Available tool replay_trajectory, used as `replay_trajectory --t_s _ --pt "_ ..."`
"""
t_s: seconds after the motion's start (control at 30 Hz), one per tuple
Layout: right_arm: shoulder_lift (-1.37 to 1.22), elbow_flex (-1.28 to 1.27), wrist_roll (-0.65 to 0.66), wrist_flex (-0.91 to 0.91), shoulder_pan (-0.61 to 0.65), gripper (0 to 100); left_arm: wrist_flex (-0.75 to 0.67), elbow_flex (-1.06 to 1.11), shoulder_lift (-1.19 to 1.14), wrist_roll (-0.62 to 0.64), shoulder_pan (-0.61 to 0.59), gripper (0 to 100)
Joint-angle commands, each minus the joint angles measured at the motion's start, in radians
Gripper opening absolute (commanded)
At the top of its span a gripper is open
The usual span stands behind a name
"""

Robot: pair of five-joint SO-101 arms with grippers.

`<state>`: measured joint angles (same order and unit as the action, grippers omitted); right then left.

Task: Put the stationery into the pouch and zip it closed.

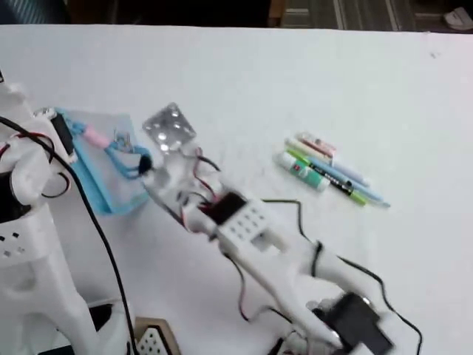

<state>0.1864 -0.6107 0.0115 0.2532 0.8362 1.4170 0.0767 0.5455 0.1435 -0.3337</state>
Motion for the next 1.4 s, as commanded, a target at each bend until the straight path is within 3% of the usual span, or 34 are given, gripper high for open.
replay_trajectory --t_s 0.0,0.2,0.33,0.53,0.77,1.07,1.37 --pt "-0.128 0.143 0.048 -0.027 0.01 21.9 0.021 0.035 -0.05 0.0 0.002 2" --pt "-0.3 0.258 0.06 -0.044 -0.021 21.9 0.028 0.038 -0.051 -0.002 0.002 2" --pt "-0.341 0.27 0.068 -0.174 -0.03 21.9 0.021 0.06 -0.05 -0.002 0.004 2" --pt "-0.351 0.264 0.201 -0.321 -0.01 20.6 0.02 0.055 -0.051 -0.002 0.004 2" --pt "-0.349 0.264 0.328 -0.473 -0.007 1.2 -0.014 0.058 -0.051 -0.002 0.053 2" --pt "-0.252 0.239 0.333 -0.469 -0.125 1.6 -0.017 0.054 -0.051 -0.002 0.05 2" --pt "0.114 0.08 0.304 -0.329 -0.15 1.6 -0.101 0.061 -0.051 0.003 0.051 2"
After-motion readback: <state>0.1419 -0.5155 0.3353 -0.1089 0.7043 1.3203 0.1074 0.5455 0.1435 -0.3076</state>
